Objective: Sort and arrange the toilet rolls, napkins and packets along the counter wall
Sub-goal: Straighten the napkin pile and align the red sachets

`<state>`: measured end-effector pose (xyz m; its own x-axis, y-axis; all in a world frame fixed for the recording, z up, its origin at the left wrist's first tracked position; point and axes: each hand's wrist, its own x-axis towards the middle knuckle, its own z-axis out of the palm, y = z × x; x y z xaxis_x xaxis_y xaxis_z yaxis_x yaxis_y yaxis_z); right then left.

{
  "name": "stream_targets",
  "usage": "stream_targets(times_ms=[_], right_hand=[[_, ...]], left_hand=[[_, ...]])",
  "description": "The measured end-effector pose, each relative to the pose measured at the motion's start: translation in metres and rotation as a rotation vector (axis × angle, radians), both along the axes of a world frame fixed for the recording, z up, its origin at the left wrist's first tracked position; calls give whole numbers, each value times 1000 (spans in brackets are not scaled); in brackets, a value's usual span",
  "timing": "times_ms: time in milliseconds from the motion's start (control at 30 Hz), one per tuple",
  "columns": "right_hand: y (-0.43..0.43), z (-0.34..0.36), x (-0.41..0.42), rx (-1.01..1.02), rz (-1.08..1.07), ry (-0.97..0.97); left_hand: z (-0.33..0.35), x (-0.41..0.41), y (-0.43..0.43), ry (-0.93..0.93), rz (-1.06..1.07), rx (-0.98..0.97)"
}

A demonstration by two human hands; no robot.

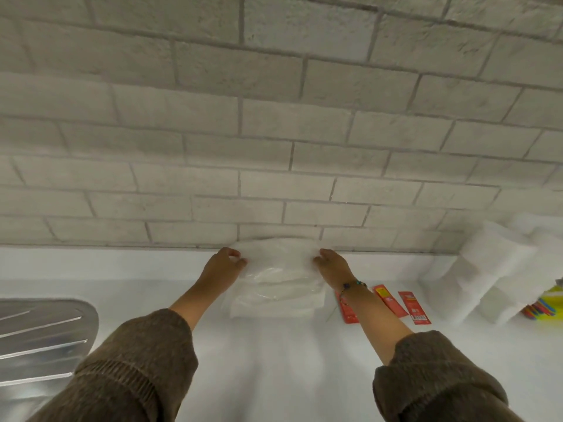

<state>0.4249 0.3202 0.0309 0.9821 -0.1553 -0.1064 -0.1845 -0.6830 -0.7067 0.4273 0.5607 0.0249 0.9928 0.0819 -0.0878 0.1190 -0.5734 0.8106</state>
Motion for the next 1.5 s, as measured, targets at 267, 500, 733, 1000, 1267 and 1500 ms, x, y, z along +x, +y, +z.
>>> stream_targets(times_ms=[267,500,733,1000,1267,1500], right_hand=[[-4,8,21,479,-284,115],[-9,6,23,848,-234,159],[0,1,18,114,-166,254],[7,-3,20,300,-280,15],[9,-18,18,535,-377,-2],[-4,-34,18,659,-317,373]], left_hand=[[3,-3,-8,-88,8,-71],[0,-6,-11,-164,12,-182],[-20,-14,-11,-57,9,-157],[-19,-3,-19,-26,-19,-212],[-25,-2,-16,-52,-21,-261],[-27,3,-17,282,145,-404]])
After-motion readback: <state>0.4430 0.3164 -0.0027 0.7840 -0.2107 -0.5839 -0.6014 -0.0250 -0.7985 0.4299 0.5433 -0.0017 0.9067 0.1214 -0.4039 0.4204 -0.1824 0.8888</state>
